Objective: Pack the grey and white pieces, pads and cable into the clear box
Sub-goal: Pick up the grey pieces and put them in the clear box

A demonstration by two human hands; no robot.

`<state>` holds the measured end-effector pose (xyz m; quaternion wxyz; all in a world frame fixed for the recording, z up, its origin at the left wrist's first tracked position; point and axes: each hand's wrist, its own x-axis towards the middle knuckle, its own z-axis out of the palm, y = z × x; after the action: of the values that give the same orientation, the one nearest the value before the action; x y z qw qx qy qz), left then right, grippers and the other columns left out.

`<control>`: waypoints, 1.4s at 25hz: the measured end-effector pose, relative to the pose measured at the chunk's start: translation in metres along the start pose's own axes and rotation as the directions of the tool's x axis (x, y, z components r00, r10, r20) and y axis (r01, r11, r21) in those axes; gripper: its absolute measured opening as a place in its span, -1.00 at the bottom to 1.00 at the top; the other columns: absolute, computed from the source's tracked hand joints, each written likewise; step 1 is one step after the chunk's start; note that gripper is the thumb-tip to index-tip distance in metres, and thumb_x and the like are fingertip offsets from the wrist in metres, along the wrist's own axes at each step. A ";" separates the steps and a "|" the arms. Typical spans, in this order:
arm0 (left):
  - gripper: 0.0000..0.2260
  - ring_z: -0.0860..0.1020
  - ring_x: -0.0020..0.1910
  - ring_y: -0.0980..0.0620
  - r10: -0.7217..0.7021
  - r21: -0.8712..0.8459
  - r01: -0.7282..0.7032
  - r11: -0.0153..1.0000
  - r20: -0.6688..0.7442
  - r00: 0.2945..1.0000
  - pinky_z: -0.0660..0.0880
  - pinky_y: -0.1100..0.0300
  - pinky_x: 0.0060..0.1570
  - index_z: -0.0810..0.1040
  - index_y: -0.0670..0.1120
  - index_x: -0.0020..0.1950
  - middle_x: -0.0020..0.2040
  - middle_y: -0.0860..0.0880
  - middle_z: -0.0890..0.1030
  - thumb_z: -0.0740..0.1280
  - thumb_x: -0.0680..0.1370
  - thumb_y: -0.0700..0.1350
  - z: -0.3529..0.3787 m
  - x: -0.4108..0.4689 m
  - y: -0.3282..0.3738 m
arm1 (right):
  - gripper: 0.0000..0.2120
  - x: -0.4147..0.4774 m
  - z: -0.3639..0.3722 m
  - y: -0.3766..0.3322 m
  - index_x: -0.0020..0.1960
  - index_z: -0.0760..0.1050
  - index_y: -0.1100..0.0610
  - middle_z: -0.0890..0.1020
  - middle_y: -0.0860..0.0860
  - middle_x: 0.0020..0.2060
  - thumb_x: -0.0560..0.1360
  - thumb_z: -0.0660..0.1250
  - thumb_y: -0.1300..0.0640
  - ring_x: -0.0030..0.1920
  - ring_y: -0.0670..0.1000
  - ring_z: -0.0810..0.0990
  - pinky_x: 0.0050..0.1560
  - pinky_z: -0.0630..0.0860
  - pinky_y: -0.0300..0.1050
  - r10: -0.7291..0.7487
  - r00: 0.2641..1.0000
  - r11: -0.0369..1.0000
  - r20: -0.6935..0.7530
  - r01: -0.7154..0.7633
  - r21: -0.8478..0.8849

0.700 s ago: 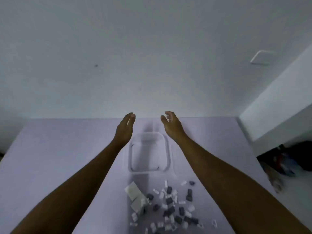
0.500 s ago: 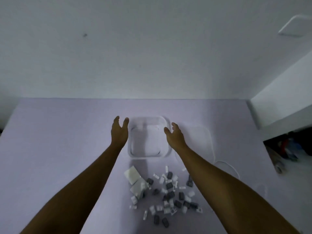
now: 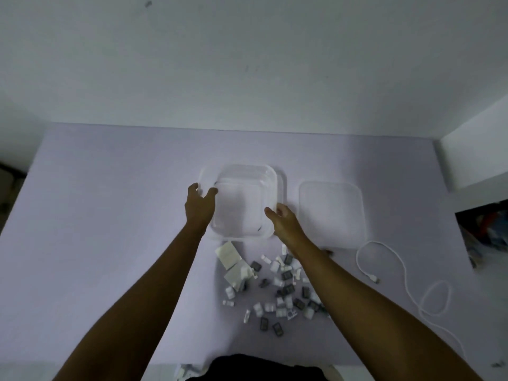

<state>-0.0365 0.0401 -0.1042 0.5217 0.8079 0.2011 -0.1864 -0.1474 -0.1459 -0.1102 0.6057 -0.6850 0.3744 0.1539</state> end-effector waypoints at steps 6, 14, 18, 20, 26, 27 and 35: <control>-0.40 0.43 0.38 -0.11 0.016 0.001 -0.016 1.000 -0.097 0.995 0.36 0.01 0.32 0.28 -0.05 0.50 0.44 -0.11 0.43 0.37 0.51 0.05 -0.088 -0.044 -0.045 | -0.57 -0.057 0.065 0.033 0.36 0.40 0.08 0.53 0.03 0.24 0.56 0.34 -0.06 0.15 0.06 0.58 0.27 0.53 0.14 -0.004 0.998 1.000 0.060 0.002 0.028; -0.44 0.47 0.33 -0.14 -0.068 0.075 0.080 0.994 -0.160 0.985 0.37 0.01 0.28 0.32 -0.08 0.48 0.38 -0.12 0.50 0.36 0.52 0.04 -0.171 -0.092 -0.148 | -0.76 -0.124 0.139 0.096 0.12 0.48 0.12 0.61 0.11 0.05 0.55 0.37 0.00 0.02 0.11 0.64 0.12 0.62 0.14 0.043 0.985 0.999 0.167 -0.040 -0.024; -0.47 0.49 0.32 -0.16 -0.046 0.113 0.066 0.991 -0.170 0.984 0.37 0.01 0.27 0.32 -0.12 0.47 0.37 -0.15 0.51 0.36 0.55 0.01 -0.184 -0.100 -0.175 | -0.72 -0.140 0.152 0.108 0.17 0.44 0.21 0.59 0.17 0.09 0.57 0.34 0.05 0.06 0.13 0.61 0.05 0.64 0.02 0.064 0.974 0.995 0.216 -0.046 -0.089; -0.47 0.49 0.32 -0.16 -0.043 0.127 0.064 0.990 -0.162 0.986 0.37 0.03 0.27 0.33 -0.13 0.47 0.37 -0.16 0.51 0.36 0.55 0.01 -0.185 -0.101 -0.182 | -0.70 -0.143 0.153 0.112 0.19 0.43 0.24 0.58 0.17 0.04 0.58 0.34 0.07 -0.03 0.09 0.59 0.02 0.63 0.02 0.066 0.971 0.992 0.228 -0.040 -0.120; -0.42 0.41 0.38 -0.20 -0.038 0.239 0.075 0.968 -0.157 0.987 0.33 -0.10 0.35 0.28 -0.13 0.49 0.42 -0.18 0.44 0.36 0.55 0.03 -0.183 -0.092 -0.186 | -0.78 -0.138 0.147 0.120 0.15 0.48 0.20 0.63 0.15 0.02 0.58 0.32 0.09 -0.07 0.04 0.61 -0.14 0.62 -0.08 0.030 0.969 0.992 0.246 0.002 -0.128; -0.42 0.38 0.41 -0.20 0.033 0.321 0.030 0.946 -0.189 0.981 0.31 -0.14 0.36 0.28 -0.14 0.49 0.44 -0.18 0.42 0.36 0.54 0.03 -0.178 -0.093 -0.182 | -0.81 -0.135 0.144 0.121 0.14 0.50 0.17 0.64 0.12 0.01 0.59 0.31 0.08 -0.07 0.03 0.62 -0.19 0.60 -0.12 0.012 0.971 0.991 0.239 0.020 -0.131; -0.79 0.58 -0.07 0.12 0.542 0.260 -0.628 0.733 0.334 0.771 0.49 0.29 -0.10 0.55 -0.08 0.18 0.00 0.03 0.63 0.35 0.56 -0.09 -0.074 -0.116 -0.108 | -0.95 -0.101 0.066 0.152 -0.05 0.53 0.12 0.61 0.06 -0.12 0.52 0.38 0.24 -0.08 0.03 0.57 -0.10 0.45 -0.24 -0.290 0.935 0.887 -0.203 0.183 -0.425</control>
<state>-0.1843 0.1331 -0.0998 0.4181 0.8822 -0.1661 -0.1392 -0.3058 -0.0485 -0.1659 0.4128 -0.8490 0.3245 0.0597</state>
